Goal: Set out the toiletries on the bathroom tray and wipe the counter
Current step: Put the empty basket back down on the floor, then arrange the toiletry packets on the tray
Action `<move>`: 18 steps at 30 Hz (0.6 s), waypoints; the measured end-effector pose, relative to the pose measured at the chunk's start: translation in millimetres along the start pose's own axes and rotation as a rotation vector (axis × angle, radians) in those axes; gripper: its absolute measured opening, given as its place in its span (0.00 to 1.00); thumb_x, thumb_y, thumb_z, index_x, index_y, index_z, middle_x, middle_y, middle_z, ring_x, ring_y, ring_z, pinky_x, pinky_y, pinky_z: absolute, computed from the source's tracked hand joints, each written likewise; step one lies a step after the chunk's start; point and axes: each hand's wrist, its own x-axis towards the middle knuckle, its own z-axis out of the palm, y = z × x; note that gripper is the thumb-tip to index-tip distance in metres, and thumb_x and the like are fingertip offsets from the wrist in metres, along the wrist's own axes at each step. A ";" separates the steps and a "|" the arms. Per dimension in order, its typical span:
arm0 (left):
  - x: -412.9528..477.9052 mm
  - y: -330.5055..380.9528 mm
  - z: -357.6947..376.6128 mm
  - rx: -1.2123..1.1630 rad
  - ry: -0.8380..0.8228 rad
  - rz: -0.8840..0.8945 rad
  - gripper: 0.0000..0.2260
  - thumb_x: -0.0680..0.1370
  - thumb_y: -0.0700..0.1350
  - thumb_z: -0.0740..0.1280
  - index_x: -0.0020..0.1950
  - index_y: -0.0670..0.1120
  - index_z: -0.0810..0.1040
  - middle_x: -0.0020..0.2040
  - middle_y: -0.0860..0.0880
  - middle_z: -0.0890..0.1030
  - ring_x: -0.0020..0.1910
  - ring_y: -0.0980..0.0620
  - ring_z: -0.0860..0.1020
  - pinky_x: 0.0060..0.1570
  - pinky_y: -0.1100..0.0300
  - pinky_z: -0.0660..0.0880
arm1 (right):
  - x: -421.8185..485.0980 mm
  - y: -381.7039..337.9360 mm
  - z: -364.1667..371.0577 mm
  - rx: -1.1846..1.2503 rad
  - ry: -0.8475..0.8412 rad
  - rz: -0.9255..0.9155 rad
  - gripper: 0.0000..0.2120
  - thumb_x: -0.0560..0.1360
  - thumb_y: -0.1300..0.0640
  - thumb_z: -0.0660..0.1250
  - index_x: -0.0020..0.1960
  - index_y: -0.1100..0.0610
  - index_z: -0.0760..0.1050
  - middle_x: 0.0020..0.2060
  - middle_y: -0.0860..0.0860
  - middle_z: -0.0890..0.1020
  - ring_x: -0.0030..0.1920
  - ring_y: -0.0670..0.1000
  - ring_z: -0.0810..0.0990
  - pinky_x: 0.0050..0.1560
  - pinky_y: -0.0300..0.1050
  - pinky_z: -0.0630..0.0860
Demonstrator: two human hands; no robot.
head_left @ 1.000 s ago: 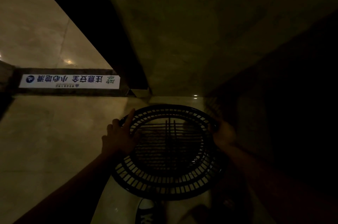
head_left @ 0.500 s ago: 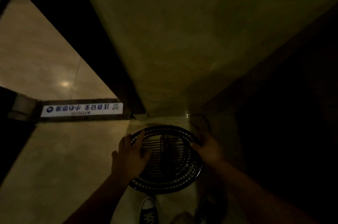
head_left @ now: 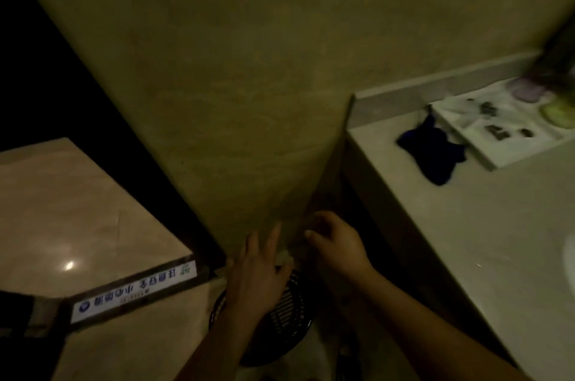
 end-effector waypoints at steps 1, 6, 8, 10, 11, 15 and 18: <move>-0.2 13.6 -10.8 0.012 0.005 0.039 0.32 0.78 0.66 0.52 0.77 0.63 0.39 0.78 0.45 0.57 0.75 0.45 0.58 0.69 0.42 0.59 | -8.3 -7.5 -15.6 0.017 0.034 -0.014 0.20 0.75 0.50 0.70 0.65 0.52 0.74 0.51 0.42 0.80 0.52 0.43 0.79 0.48 0.28 0.72; 15.0 77.9 -44.9 0.029 0.025 0.190 0.32 0.78 0.66 0.52 0.77 0.64 0.39 0.79 0.45 0.53 0.77 0.45 0.53 0.71 0.41 0.56 | -34.4 -25.9 -92.0 0.124 0.201 -0.035 0.19 0.74 0.47 0.70 0.64 0.46 0.74 0.51 0.39 0.80 0.50 0.39 0.79 0.50 0.34 0.75; 26.1 103.4 -52.1 0.017 0.050 0.228 0.32 0.78 0.66 0.51 0.76 0.65 0.39 0.80 0.45 0.52 0.77 0.45 0.53 0.71 0.40 0.56 | -37.8 -21.0 -120.2 0.159 0.284 -0.034 0.18 0.73 0.46 0.69 0.62 0.44 0.74 0.50 0.39 0.81 0.50 0.39 0.79 0.51 0.38 0.77; 39.1 129.2 -55.1 -0.008 0.062 0.251 0.32 0.77 0.67 0.51 0.75 0.67 0.37 0.80 0.46 0.51 0.77 0.45 0.53 0.71 0.40 0.54 | -37.7 -9.5 -145.8 0.189 0.341 -0.018 0.16 0.74 0.45 0.69 0.60 0.42 0.74 0.49 0.38 0.81 0.48 0.38 0.79 0.48 0.36 0.77; 45.3 142.2 -55.0 -0.015 0.066 0.262 0.32 0.77 0.67 0.51 0.75 0.67 0.37 0.80 0.46 0.51 0.78 0.45 0.52 0.72 0.40 0.54 | -36.7 -2.5 -157.6 0.195 0.355 -0.007 0.15 0.74 0.45 0.68 0.60 0.41 0.74 0.48 0.38 0.80 0.47 0.37 0.79 0.45 0.34 0.76; 69.6 193.0 -43.4 -0.025 0.043 0.299 0.31 0.77 0.67 0.52 0.75 0.67 0.39 0.80 0.47 0.50 0.78 0.46 0.51 0.73 0.40 0.54 | -27.8 31.1 -198.5 0.186 0.384 0.022 0.14 0.74 0.46 0.69 0.59 0.43 0.75 0.45 0.39 0.81 0.44 0.36 0.78 0.40 0.29 0.70; 87.4 227.9 -30.8 0.007 0.006 0.315 0.32 0.78 0.66 0.54 0.76 0.66 0.39 0.80 0.46 0.50 0.78 0.45 0.51 0.73 0.41 0.55 | -20.1 57.6 -223.9 0.165 0.360 0.028 0.13 0.74 0.47 0.69 0.58 0.44 0.76 0.44 0.41 0.81 0.43 0.37 0.79 0.40 0.29 0.72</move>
